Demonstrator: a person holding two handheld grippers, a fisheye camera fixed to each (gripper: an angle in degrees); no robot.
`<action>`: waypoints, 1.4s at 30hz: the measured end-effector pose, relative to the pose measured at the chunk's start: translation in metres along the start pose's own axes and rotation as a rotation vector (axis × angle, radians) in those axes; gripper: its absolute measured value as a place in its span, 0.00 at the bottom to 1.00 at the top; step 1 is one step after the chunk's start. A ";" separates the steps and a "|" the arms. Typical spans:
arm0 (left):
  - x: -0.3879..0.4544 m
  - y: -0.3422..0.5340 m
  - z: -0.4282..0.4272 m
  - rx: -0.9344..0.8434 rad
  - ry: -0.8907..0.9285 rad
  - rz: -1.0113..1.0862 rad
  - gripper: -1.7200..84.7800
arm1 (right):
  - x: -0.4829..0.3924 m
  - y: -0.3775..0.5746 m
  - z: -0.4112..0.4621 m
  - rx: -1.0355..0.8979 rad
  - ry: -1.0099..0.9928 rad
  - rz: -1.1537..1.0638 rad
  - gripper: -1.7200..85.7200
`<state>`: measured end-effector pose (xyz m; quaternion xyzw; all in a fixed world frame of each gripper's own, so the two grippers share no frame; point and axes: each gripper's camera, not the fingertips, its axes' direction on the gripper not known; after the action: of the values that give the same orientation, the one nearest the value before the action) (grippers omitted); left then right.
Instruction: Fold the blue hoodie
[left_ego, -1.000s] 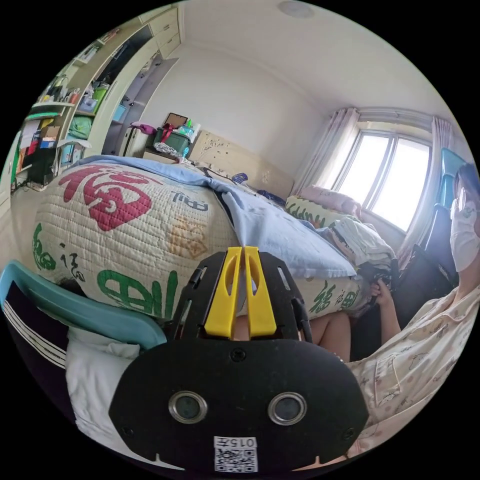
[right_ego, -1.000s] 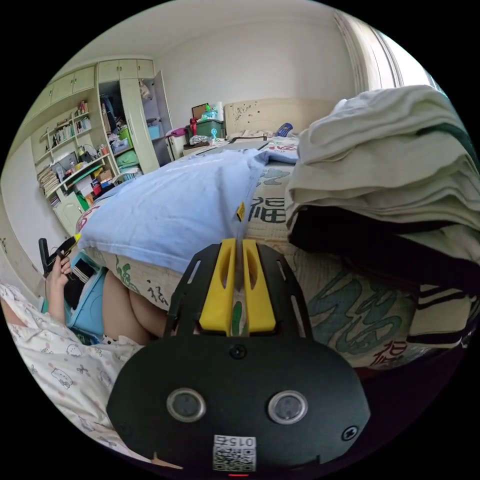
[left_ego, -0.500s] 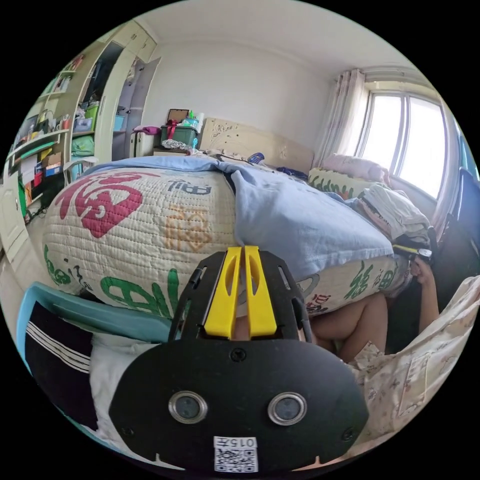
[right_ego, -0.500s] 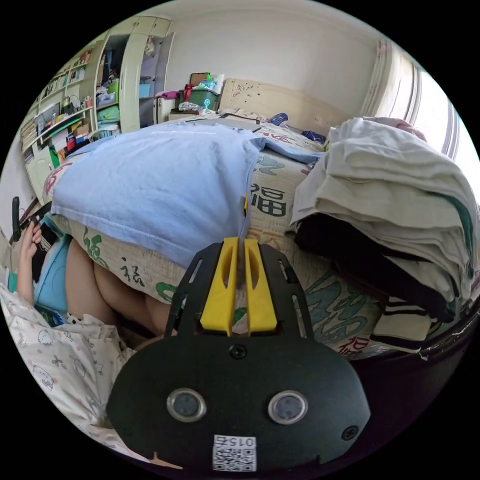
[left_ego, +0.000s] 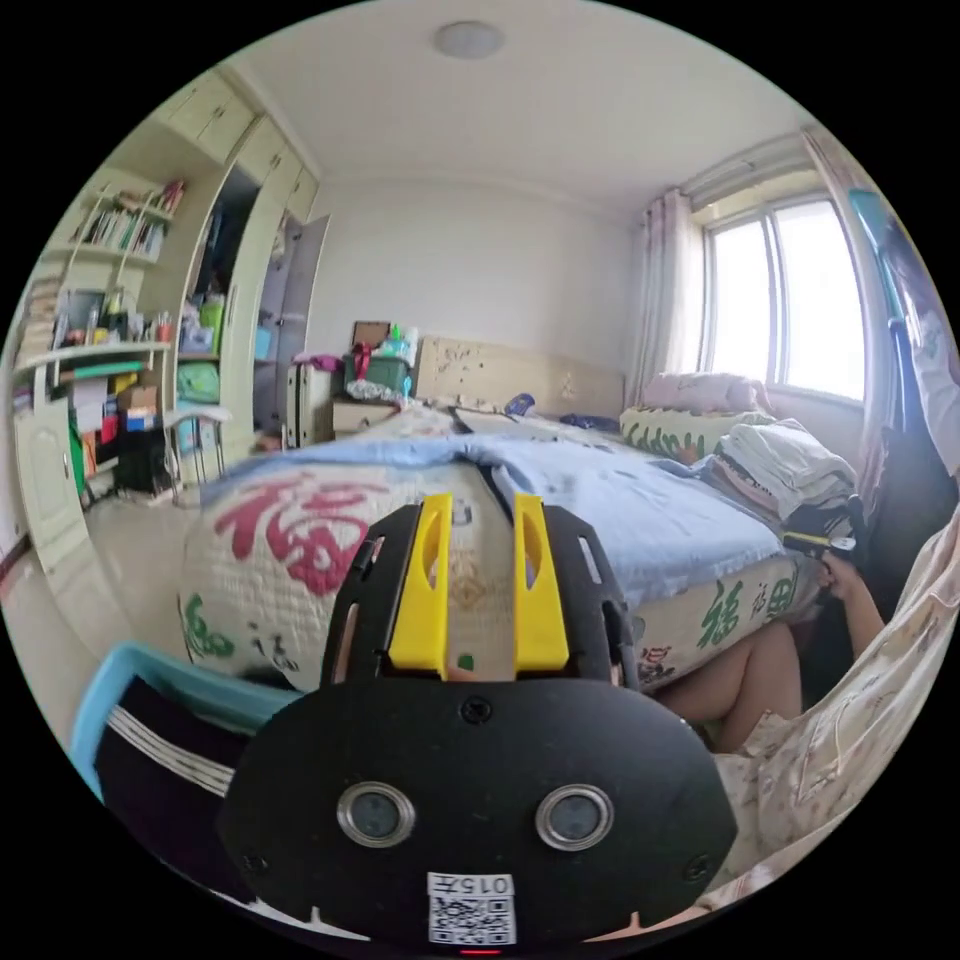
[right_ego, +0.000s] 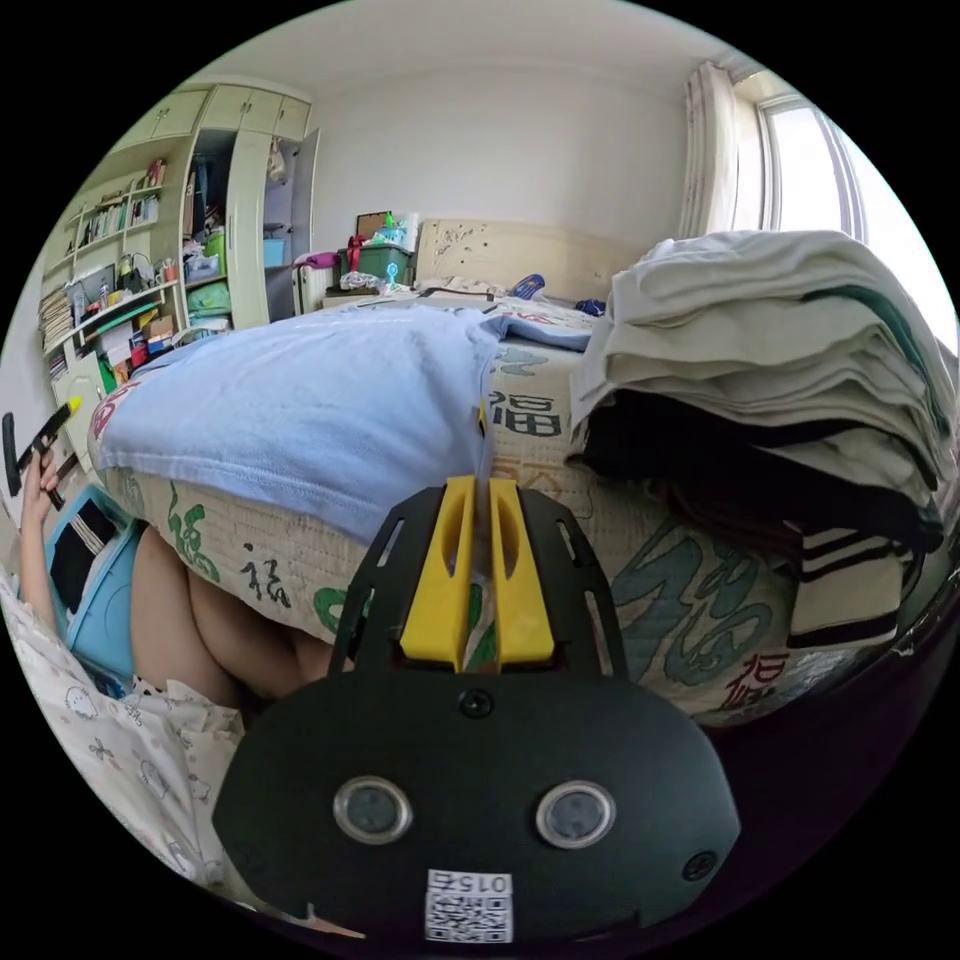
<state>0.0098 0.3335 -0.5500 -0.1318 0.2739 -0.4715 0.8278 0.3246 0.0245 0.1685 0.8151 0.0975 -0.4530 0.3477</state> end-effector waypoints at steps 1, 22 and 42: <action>0.004 -0.008 0.001 0.013 0.001 0.021 0.14 | -0.002 0.001 -0.001 0.003 0.011 0.009 0.06; 0.260 -0.214 0.336 -0.456 0.674 0.772 0.14 | -0.086 -0.193 0.040 0.153 0.531 0.251 0.17; 0.322 -0.213 0.337 -0.514 0.571 0.866 0.12 | -0.266 -0.244 0.009 0.404 0.606 -0.263 0.03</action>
<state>0.1840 -0.0656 -0.2792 -0.0721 0.6209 -0.0252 0.7802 0.0510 0.2410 0.2634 0.9446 0.2083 -0.2423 0.0745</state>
